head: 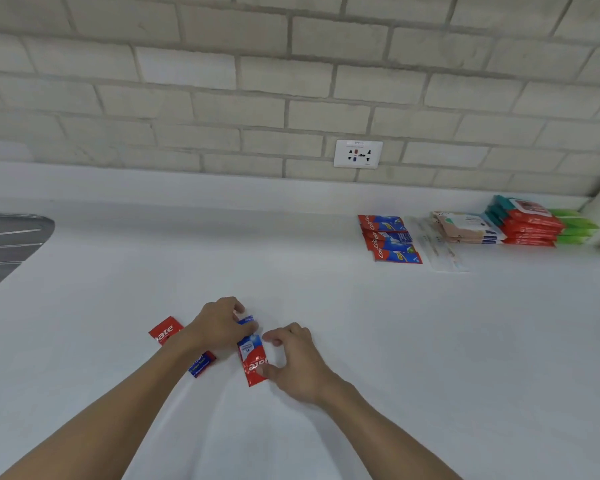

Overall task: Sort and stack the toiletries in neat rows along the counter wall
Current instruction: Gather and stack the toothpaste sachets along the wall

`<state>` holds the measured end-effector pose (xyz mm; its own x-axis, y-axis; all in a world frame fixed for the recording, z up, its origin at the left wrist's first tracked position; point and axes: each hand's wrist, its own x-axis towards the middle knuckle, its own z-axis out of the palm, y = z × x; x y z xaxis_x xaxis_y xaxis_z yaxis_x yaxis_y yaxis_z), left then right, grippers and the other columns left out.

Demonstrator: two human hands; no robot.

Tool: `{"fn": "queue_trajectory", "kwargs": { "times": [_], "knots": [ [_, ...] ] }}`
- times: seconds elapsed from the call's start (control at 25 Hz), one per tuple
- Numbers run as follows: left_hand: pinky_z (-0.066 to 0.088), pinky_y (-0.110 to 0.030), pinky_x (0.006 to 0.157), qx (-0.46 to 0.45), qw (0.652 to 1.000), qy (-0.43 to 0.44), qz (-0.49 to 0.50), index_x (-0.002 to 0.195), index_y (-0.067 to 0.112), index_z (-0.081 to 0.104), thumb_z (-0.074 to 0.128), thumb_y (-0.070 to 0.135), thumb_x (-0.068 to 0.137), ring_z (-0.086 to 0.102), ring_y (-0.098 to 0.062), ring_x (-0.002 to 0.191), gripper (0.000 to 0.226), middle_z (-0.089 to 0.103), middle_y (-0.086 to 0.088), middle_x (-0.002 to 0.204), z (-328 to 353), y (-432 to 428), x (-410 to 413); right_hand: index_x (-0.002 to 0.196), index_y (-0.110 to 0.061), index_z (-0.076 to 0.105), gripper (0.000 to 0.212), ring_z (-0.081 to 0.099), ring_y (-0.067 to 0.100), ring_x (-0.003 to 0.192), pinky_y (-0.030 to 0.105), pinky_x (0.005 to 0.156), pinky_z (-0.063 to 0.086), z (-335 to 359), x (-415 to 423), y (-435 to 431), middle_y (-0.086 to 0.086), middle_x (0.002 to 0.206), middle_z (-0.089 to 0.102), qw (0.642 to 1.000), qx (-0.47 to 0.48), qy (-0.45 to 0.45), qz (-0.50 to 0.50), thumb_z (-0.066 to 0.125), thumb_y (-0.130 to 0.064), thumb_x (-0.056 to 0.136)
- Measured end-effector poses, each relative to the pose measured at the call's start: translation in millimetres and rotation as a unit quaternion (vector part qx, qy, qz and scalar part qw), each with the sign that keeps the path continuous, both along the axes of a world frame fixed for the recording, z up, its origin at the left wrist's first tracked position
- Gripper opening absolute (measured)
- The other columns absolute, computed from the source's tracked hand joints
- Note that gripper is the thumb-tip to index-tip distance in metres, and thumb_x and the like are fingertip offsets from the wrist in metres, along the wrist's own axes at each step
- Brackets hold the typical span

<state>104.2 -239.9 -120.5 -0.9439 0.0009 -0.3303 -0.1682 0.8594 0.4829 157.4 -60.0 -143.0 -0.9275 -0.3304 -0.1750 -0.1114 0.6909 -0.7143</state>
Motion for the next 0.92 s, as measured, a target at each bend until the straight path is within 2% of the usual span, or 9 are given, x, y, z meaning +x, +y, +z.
{"fn": "queue_trajectory", "kwargs": {
  "times": [0.16,0.24,0.32,0.48,0.56,0.68,0.8,0.92],
  "knots": [
    [0.049,-0.018,0.066,0.059,0.998,-0.035,-0.005,0.098,0.015,0.064,0.062,0.048,0.087,0.066,-0.011,0.081,0.035,0.07,0.0,0.098,1,9,2,0.136,-0.023,0.052,0.051,0.039,0.007,0.119,0.0,0.084,0.029,-4,2,8,-0.004,0.126,0.046,0.999,-0.009,0.028,-0.019,0.068,-0.033,0.089],
    [0.049,-0.017,0.064,0.093,0.995,-0.047,-0.004,0.091,0.016,0.063,0.064,0.047,0.086,0.066,-0.009,0.077,0.031,0.068,0.003,0.087,3,14,3,0.133,-0.026,0.056,0.046,0.039,0.007,0.117,-0.001,0.083,0.028,-8,5,14,-0.005,0.122,0.047,0.999,-0.02,0.039,-0.029,0.068,-0.036,0.089],
    [0.05,-0.019,0.061,0.14,0.989,-0.046,0.02,0.092,0.018,0.058,0.068,0.045,0.084,0.066,-0.009,0.078,0.03,0.066,0.004,0.088,7,15,2,0.127,-0.029,0.061,0.042,0.039,0.006,0.114,0.003,0.086,0.03,-11,6,18,-0.007,0.118,0.047,0.998,-0.021,0.045,-0.034,0.069,-0.038,0.087],
    [0.049,-0.022,0.053,0.232,0.972,-0.033,0.026,0.095,0.009,0.062,0.071,0.031,0.085,0.066,-0.011,0.061,0.025,0.073,-0.008,0.087,21,15,-3,0.105,-0.026,0.065,0.024,0.041,0.004,0.106,0.002,0.081,0.034,-13,5,25,-0.01,0.109,0.049,0.997,-0.046,0.029,-0.046,0.071,-0.037,0.084],
    [0.053,-0.024,0.055,0.282,0.959,-0.018,0.026,0.096,0.005,0.065,0.067,0.023,0.088,0.069,-0.014,0.07,0.02,0.073,-0.012,0.089,26,18,-4,0.095,-0.028,0.06,0.015,0.046,0.003,0.094,0.004,0.076,0.036,-10,4,30,-0.01,0.101,0.053,0.995,-0.08,0.015,-0.06,0.07,-0.034,0.085],
    [0.055,-0.021,0.054,0.331,0.942,0.008,0.05,0.097,0.001,0.067,0.063,0.015,0.091,0.07,-0.017,0.076,0.016,0.072,-0.015,0.089,30,26,-10,0.089,-0.023,0.059,0.007,0.05,0.004,0.073,0.01,0.066,0.042,-5,-2,40,-0.005,0.087,0.06,0.977,-0.18,-0.043,-0.101,0.065,-0.027,0.09],
    [0.056,-0.02,0.055,0.371,0.925,0.038,0.066,0.095,-0.003,0.068,0.063,0.009,0.09,0.07,-0.016,0.069,0.014,0.073,-0.017,0.088,28,41,-20,0.094,-0.012,0.06,0.006,0.06,0.012,0.066,0.022,0.067,0.052,0,-12,58,0.002,0.08,0.068,0.94,-0.289,-0.088,-0.161,0.06,-0.018,0.095],
    [0.057,-0.02,0.057,0.39,0.916,0.053,0.082,0.092,0.0,0.069,0.066,0.008,0.088,0.072,-0.013,0.067,0.01,0.074,-0.014,0.086,23,64,-31,0.103,0.001,0.061,0.016,0.067,0.022,0.065,0.032,0.072,0.059,3,-23,83,0.009,0.075,0.071,0.905,-0.362,-0.105,-0.196,0.057,-0.013,0.097]
  ]
}}
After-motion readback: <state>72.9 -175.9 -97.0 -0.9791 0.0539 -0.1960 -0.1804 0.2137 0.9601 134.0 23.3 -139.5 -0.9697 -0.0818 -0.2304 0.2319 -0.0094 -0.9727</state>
